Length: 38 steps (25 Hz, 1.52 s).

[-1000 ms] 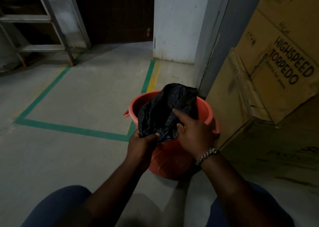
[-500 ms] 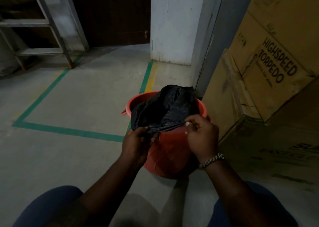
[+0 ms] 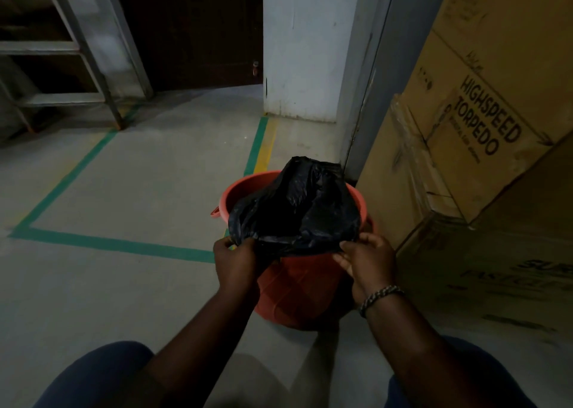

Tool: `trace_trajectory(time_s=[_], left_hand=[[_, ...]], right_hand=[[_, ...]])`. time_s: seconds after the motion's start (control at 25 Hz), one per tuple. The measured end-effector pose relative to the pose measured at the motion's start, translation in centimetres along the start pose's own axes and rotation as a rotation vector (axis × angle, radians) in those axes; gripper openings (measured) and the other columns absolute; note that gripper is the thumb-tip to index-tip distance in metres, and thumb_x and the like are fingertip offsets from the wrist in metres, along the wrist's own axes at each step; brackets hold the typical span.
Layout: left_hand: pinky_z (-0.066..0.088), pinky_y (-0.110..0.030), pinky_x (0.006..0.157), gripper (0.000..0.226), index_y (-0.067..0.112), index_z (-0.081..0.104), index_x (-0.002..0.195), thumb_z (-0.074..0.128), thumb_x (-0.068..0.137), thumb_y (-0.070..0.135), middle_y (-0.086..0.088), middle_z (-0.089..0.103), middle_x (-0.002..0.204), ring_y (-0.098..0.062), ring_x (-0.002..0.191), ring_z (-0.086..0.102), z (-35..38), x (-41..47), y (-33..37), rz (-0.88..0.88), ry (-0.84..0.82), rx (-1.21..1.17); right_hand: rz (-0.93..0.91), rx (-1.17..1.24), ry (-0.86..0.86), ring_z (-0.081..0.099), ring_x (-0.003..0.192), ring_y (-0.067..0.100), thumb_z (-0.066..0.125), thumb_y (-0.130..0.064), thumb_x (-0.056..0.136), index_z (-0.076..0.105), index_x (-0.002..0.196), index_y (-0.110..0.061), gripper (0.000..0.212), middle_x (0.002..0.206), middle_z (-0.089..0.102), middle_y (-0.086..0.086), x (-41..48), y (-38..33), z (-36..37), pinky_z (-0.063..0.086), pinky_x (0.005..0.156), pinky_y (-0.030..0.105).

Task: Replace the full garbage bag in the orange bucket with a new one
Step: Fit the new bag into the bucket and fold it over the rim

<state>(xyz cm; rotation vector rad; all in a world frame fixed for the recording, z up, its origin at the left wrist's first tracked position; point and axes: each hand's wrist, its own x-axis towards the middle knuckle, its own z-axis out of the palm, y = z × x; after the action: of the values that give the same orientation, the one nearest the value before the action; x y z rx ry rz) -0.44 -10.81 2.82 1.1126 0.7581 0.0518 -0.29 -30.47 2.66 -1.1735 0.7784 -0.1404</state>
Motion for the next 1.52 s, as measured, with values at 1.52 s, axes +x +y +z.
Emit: trace_trajectory(time_s=[1.52], left_hand=[[0.052,-0.034,0.065,0.018,0.008,0.058,0.079,0.056,0.084,-0.009,-0.014,0.057,0.073,-0.025,0.07,0.058,-3.4,4.3,0.4,-0.043,0.171,0.054]], right_hand=[[0.272,0.322,-0.134,0.059,0.096,0.024,0.032,-0.002,0.106,0.062,0.1,-0.024,0.037,0.106,0.063,0.004,3.3,-1.2,-0.2,0.046,0.093,0.049]])
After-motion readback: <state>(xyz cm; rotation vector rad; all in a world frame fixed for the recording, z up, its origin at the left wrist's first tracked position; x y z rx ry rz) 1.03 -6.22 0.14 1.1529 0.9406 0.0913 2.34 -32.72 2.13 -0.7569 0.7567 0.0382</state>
